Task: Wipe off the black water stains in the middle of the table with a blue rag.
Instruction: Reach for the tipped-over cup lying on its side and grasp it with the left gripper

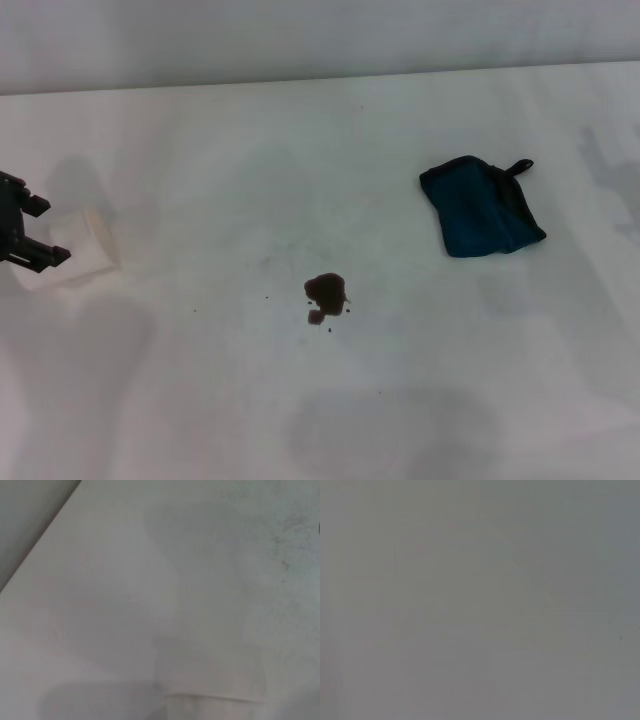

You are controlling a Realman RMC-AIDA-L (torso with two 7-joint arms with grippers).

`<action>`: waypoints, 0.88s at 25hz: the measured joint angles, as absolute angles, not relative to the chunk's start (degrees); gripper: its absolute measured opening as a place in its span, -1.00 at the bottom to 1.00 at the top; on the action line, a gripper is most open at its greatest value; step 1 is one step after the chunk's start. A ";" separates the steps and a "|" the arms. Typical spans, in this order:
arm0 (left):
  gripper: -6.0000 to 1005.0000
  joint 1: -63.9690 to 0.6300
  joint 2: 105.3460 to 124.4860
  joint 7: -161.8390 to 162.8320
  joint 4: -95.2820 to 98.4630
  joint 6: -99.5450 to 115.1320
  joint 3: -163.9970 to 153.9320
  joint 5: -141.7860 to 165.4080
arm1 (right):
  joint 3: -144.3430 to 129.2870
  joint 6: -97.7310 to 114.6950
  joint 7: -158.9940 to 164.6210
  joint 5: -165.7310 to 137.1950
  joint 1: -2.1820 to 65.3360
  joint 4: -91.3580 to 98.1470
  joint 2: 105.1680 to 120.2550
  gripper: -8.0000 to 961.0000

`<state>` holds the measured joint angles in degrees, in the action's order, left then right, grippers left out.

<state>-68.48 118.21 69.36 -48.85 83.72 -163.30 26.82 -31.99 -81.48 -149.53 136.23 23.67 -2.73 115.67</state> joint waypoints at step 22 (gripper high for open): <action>0.46 -64.73 118.29 71.98 -38.51 72.40 -163.21 27.42 | -31.99 -81.47 -148.72 136.23 23.24 -2.72 115.67 0.75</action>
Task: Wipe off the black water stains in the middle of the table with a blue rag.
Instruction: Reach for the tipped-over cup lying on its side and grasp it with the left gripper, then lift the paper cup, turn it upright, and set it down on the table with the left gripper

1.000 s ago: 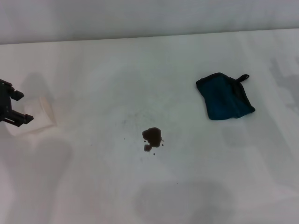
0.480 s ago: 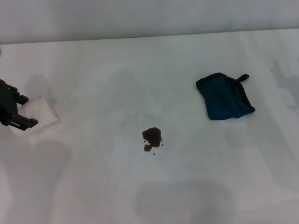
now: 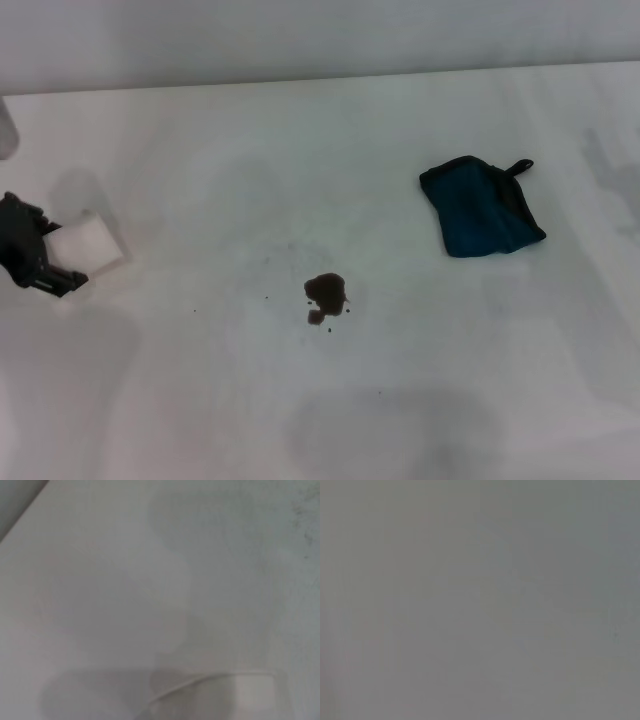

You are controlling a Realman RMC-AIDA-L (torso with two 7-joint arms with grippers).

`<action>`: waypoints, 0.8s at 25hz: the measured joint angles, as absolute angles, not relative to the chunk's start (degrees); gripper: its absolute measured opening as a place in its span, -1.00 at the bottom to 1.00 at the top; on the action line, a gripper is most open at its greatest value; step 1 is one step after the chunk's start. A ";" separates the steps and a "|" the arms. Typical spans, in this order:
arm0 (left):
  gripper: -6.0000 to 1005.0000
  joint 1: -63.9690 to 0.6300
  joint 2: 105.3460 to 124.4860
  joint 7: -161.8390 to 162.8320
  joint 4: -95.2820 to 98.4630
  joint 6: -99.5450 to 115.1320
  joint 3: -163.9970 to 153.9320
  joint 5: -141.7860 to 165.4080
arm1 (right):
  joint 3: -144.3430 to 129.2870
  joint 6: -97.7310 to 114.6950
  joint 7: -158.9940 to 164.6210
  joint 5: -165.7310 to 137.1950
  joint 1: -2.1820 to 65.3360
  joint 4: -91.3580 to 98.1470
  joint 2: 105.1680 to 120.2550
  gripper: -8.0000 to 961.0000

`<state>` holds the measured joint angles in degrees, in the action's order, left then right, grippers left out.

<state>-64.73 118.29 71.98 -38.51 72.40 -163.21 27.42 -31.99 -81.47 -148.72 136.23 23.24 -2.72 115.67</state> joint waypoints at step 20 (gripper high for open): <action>0.46 -63.70 118.30 75.99 -36.82 70.94 -163.12 25.05 | -31.99 -80.61 -148.71 136.23 22.04 -2.65 115.49 0.75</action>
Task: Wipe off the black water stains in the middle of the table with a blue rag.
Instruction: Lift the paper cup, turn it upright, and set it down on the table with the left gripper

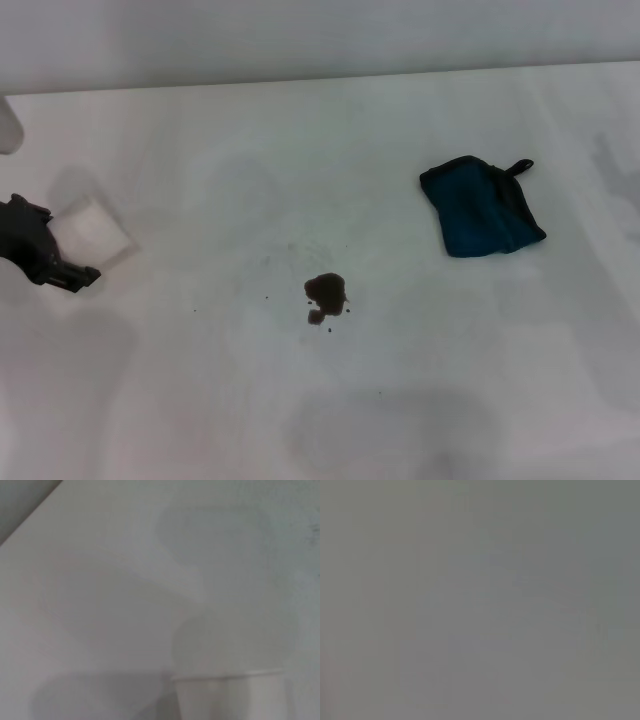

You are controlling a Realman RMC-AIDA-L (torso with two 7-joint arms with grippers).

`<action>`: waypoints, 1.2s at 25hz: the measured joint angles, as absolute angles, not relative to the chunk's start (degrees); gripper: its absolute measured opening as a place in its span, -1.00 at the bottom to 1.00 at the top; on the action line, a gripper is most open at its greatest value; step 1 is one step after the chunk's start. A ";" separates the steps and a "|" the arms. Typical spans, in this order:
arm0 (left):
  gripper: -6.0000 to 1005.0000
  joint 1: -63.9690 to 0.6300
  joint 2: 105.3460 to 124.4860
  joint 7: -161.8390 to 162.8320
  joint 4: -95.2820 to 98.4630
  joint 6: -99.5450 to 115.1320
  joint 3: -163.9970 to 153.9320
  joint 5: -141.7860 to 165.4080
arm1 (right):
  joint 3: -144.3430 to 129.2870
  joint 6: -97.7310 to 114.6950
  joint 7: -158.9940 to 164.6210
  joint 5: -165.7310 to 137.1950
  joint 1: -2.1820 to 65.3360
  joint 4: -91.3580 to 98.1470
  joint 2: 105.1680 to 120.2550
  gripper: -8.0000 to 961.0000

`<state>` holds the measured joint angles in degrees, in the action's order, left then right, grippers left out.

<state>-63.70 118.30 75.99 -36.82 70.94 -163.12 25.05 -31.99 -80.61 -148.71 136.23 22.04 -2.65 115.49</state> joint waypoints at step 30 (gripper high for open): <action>0.45 -39.90 118.95 42.01 -6.48 70.78 -163.07 -48.68 | -31.11 -79.79 -147.44 136.23 20.30 -0.89 115.16 0.75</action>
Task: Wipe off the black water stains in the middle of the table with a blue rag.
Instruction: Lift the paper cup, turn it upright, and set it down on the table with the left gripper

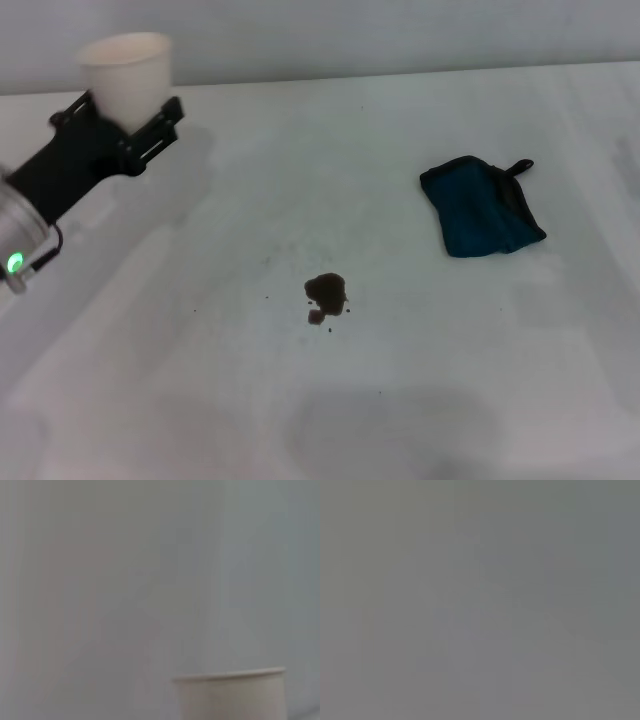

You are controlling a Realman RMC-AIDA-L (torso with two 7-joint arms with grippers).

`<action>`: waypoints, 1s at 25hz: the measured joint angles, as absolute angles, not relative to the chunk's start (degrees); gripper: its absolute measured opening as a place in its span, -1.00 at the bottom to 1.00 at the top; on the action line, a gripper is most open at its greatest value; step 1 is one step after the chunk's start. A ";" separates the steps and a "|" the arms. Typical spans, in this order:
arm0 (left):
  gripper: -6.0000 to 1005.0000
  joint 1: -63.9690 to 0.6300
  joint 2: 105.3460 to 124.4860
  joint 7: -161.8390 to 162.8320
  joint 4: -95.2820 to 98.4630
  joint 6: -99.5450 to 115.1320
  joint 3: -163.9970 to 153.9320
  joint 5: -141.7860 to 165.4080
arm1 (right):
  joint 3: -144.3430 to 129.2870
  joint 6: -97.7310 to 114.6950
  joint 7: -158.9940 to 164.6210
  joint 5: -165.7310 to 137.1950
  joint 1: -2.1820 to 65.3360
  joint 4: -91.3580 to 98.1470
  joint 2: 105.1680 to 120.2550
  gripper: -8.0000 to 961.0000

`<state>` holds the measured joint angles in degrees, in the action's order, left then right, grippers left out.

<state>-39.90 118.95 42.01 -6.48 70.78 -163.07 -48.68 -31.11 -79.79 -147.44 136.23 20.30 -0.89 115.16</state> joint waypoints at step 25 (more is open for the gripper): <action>0.46 -28.78 119.77 7.16 11.65 51.61 -162.95 -69.63 | -31.10 -79.17 -147.27 135.84 20.13 -0.04 115.21 0.75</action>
